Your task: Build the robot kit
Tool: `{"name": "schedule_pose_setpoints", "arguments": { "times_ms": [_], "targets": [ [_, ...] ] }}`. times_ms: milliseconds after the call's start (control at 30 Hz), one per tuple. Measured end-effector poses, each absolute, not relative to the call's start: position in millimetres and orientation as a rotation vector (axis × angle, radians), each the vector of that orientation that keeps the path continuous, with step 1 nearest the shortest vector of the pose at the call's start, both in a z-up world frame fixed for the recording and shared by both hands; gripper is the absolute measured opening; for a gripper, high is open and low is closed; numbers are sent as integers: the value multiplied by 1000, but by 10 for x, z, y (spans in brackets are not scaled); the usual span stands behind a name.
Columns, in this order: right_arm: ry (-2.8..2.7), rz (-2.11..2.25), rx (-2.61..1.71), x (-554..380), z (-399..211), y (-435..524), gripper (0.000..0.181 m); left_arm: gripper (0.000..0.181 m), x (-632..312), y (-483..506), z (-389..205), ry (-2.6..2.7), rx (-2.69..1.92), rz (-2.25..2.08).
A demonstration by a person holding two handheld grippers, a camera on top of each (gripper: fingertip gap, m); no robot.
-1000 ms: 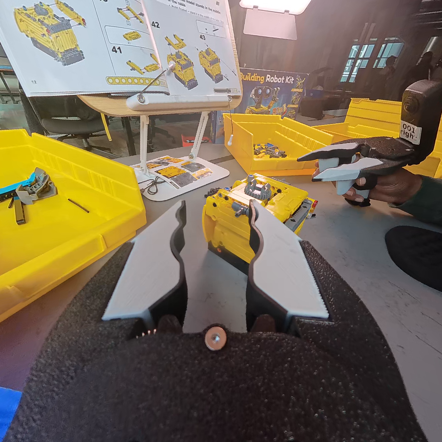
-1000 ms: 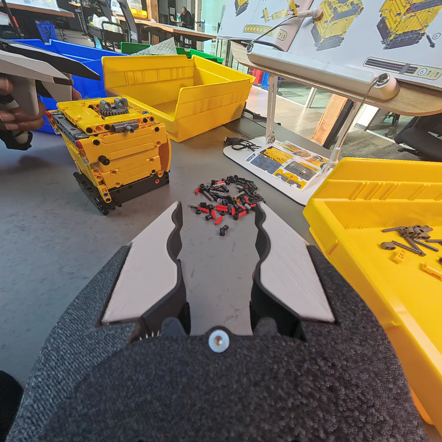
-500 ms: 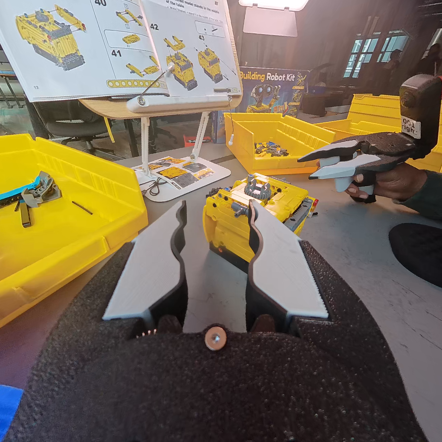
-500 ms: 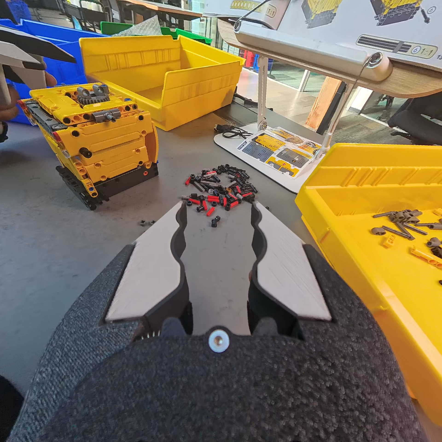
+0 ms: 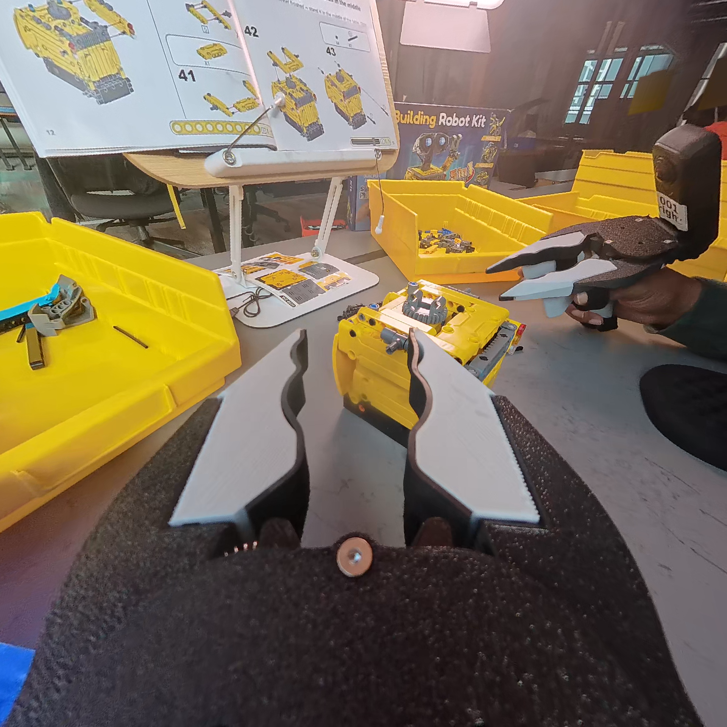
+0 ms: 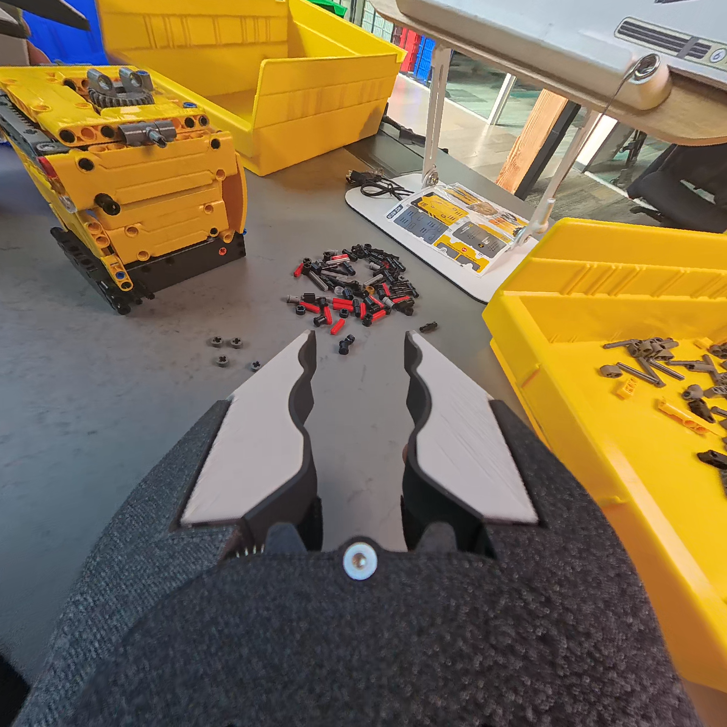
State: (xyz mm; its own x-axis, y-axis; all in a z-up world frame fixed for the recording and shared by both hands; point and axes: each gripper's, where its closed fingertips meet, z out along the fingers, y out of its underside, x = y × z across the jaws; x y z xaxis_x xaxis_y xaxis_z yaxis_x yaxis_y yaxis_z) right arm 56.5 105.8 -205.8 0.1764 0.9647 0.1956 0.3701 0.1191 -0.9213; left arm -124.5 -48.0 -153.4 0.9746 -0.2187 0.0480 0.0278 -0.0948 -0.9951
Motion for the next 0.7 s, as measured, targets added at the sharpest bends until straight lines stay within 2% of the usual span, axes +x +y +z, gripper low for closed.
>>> {"name": "schedule_pose_setpoints", "arguments": {
  "times_ms": [200,400,433,567,633,700],
  "targets": [
    [-1202,706,-1330,285,-1394,1380,47,48,-1375,-327,-1206,106,-1592,-177],
    [-973,594,-1209,-286,-370,2107,69,35,-1539,473,-551,212,-1600,5],
    [-943,571,-1223,-391,-290,2265,75,28,-1538,672,-504,240,-1613,15],
    [-903,457,-1299,-766,-233,2729,103,26,-1557,1473,-601,289,-1715,55],
    [-882,400,-1333,-863,-292,2862,111,26,-1547,1767,-709,342,-1749,140],
    [-855,335,-1323,-899,-330,2930,111,26,-1628,1963,-815,380,-1771,303]
  ]
}}
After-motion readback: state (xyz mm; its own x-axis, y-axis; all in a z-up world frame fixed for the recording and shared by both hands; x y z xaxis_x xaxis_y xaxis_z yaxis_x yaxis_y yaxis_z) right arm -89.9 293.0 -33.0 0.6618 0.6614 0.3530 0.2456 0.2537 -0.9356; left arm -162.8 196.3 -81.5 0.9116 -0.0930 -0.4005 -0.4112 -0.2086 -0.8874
